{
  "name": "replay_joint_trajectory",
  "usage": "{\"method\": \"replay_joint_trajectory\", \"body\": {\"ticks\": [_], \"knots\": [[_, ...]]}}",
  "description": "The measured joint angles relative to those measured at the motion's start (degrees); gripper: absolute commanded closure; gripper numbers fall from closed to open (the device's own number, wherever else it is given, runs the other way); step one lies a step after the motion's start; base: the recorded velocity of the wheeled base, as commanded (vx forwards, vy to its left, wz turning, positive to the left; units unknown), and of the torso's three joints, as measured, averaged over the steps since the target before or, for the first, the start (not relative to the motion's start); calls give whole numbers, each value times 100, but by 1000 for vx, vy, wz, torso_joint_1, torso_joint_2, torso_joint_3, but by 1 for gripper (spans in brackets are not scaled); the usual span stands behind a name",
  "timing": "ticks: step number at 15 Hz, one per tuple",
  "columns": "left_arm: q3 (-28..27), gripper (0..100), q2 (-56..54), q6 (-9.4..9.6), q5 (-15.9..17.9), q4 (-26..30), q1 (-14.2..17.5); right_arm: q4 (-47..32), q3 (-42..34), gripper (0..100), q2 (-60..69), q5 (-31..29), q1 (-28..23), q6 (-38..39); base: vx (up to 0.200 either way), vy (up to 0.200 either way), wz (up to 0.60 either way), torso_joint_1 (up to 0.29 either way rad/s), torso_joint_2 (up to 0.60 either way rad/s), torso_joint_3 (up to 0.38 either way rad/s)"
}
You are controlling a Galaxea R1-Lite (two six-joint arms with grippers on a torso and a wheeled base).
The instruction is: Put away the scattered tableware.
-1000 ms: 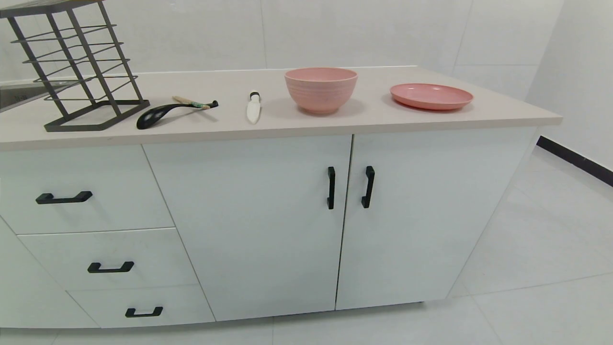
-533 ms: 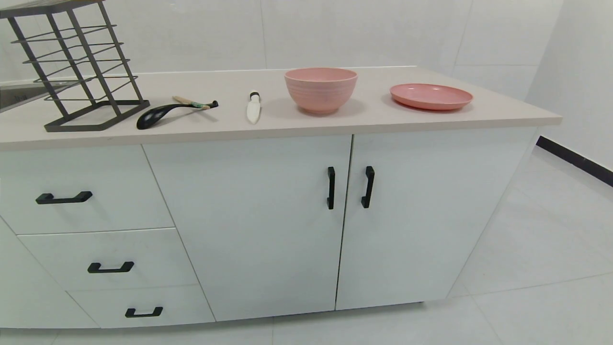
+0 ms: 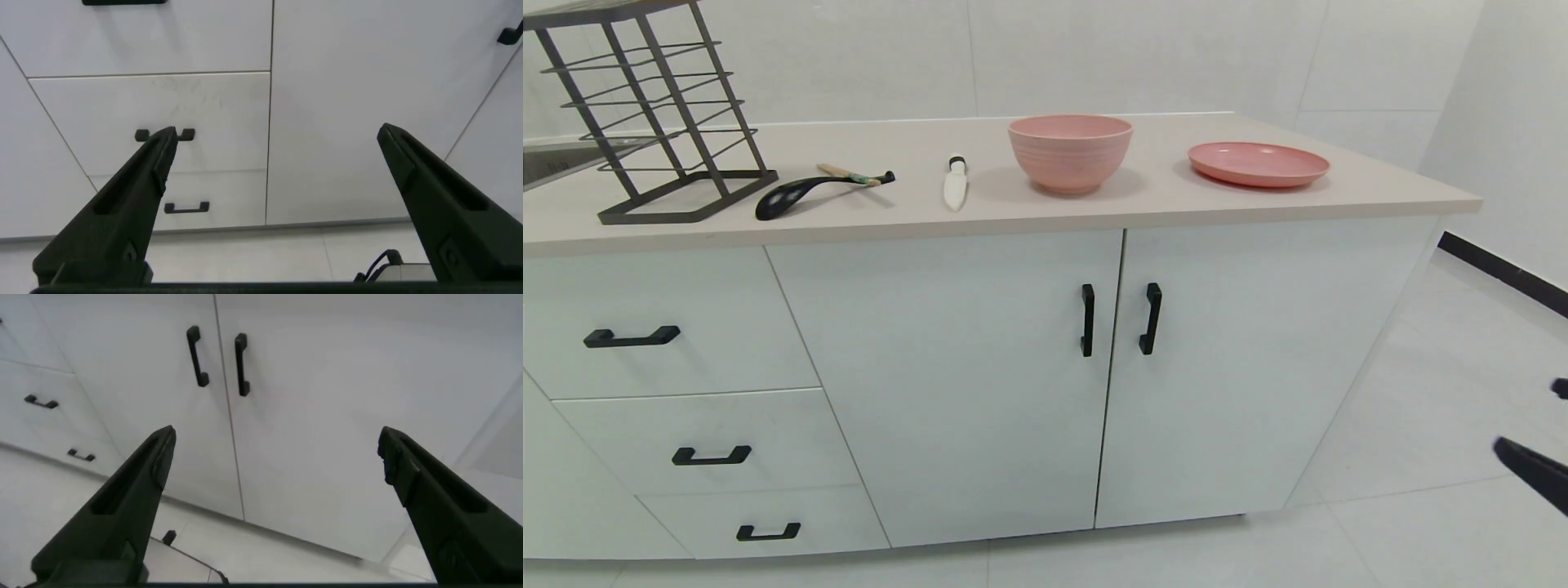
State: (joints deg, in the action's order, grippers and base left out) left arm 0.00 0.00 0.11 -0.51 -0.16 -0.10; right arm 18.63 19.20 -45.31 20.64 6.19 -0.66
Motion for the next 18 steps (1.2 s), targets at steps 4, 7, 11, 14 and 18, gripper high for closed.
{"method": "replay_joint_trajectory", "body": {"ticks": [4,7,11,14,18], "knots": [[0,0,0,2,0,0,0,1668,26,0,-2007,68,560,-46,0,0,0,0,0,0],[0,0,0,-68,24,-2,0,2439,56,0,-3037,90,1268,-56,0,0,0,0,0,0],[-267,0,10,-166,286,-730,2,2722,-182,0,-3563,84,1648,-62,0,0,0,0,0,0],[-1323,0,274,-245,918,-1090,10,2881,-302,0,-3660,87,1690,-65,0,0,0,0,0,0],[-2055,0,1380,-363,1392,-1191,-607,3437,-179,0,-3911,577,1671,-67,0,0,0,0,0,0]]}}
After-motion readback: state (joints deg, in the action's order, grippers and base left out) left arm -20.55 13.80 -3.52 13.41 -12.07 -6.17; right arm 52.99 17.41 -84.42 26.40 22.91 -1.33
